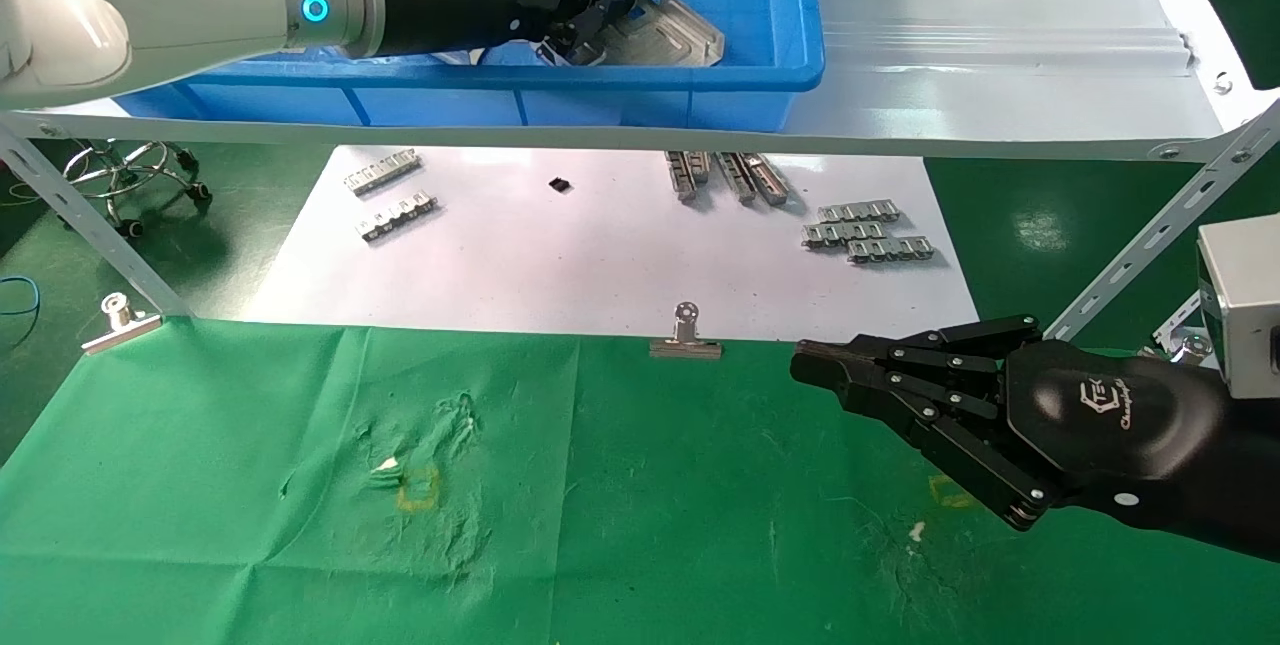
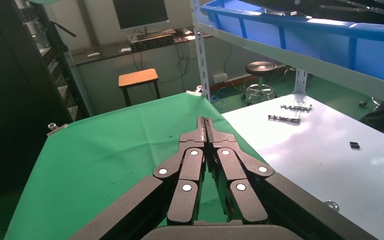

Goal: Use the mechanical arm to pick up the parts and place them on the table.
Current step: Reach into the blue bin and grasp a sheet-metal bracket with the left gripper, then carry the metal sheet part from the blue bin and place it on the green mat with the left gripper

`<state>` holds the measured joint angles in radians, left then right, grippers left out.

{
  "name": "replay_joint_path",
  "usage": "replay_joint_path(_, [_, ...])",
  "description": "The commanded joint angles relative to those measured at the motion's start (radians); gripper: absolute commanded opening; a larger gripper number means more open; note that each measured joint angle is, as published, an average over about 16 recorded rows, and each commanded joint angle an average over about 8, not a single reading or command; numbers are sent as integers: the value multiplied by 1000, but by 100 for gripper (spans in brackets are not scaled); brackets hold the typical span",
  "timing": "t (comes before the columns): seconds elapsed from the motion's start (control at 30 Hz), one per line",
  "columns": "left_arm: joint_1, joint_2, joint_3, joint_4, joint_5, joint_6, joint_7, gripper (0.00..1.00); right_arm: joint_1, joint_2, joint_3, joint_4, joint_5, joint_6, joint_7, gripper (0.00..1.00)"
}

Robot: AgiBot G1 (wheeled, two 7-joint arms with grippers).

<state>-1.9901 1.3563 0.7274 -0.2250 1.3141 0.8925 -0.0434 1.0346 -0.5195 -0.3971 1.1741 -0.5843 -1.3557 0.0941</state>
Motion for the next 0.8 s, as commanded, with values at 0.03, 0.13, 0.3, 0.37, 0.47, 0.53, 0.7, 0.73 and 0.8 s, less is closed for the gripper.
replay_joint_path(0.03, [-1,-1,7,-1,-3,-4,1,0,0,0,0,0,0,0,0,0])
replay_joint_path(0.13, [-2,-1,15,0,-10,-8,2,0,0,0,0,0,0,0,0,0])
replay_joint_path(0.3, [-6,-2,27,0,-21,-12,10,0,0,0,0,0,0,0,0,0])
replay_joint_path(0.37, [-11,-4,30,1,-27,-15,15,0,0,0,0,0,0,0,0,0])
replay_joint_path(0.47, [-22,-7,31,5,-37,-18,25,0,0,0,0,0,0,0,0,0])
replay_joint_path(0.53, [-32,-10,29,10,-45,-17,33,0,0,0,0,0,0,0,0,0])
replay_joint_path(0.7, [-61,-26,20,27,-66,7,62,0,0,0,0,0,0,0,0,0])
replay_joint_path(0.73, [-67,-31,17,31,-71,17,69,0,0,0,0,0,0,0,0,0])
replay_joint_path(0.8, [-78,-45,10,36,-83,46,86,0,0,0,0,0,0,0,0,0])
